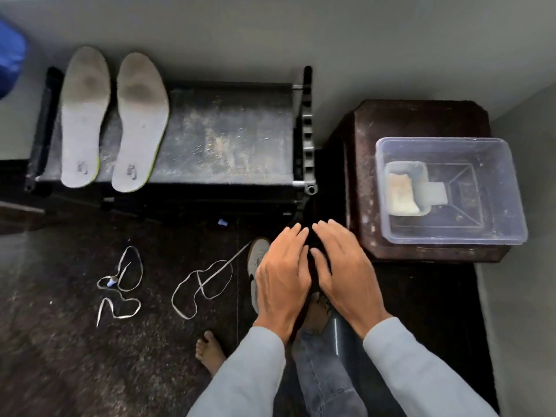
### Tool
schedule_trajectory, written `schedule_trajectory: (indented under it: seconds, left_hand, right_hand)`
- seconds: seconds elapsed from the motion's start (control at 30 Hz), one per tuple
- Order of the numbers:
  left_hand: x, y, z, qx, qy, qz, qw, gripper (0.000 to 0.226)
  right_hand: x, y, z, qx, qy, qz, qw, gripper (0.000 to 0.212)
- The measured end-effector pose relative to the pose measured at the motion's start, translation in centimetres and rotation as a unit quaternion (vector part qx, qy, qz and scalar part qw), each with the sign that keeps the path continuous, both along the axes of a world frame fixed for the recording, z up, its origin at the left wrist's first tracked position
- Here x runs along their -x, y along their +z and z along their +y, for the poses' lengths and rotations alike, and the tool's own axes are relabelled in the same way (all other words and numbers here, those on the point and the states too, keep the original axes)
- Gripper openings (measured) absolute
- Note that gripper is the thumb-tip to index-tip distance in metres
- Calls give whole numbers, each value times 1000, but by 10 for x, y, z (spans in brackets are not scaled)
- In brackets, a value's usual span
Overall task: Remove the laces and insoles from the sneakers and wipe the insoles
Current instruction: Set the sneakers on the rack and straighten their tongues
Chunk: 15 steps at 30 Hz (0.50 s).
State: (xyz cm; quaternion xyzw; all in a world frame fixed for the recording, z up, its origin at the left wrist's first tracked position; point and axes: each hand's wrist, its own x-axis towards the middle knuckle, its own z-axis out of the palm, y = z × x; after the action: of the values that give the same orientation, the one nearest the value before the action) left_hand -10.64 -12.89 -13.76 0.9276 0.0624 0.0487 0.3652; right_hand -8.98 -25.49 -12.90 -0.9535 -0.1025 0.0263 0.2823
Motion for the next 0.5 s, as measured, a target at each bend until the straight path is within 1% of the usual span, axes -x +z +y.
schedule_trajectory:
  seconds: [0.07, 0.13, 0.17, 0.23, 0.3, 0.43, 0.5]
  left_hand:
    - [25, -14, 35, -37, -18, 11, 999, 36]
    - [54, -28, 74, -73, -36, 30, 996, 39]
    - [70, -33, 93, -94, -44, 45, 994, 41]
    - [101, -43, 129, -132, -59, 78, 986, 45]
    - [131, -52, 166, -163, -68, 123, 977, 49]
    - [181, -70, 232, -194, -74, 207, 956, 53]
    - [202, -78, 261, -197, -74, 241, 947, 54]
  right_hand:
    - [21, -14, 24, 32, 40, 24, 998, 49]
    - [41, -27, 51, 80, 73, 27, 994, 50]
    - [51, -33, 66, 110, 89, 34, 989, 51]
    - [70, -42, 91, 163, 120, 67, 977, 61]
    - [90, -54, 120, 196, 145, 99, 965, 66]
    - [122, -80, 168, 239, 182, 150, 942, 70]
    - [133, -91, 191, 258, 188, 168, 933, 79]
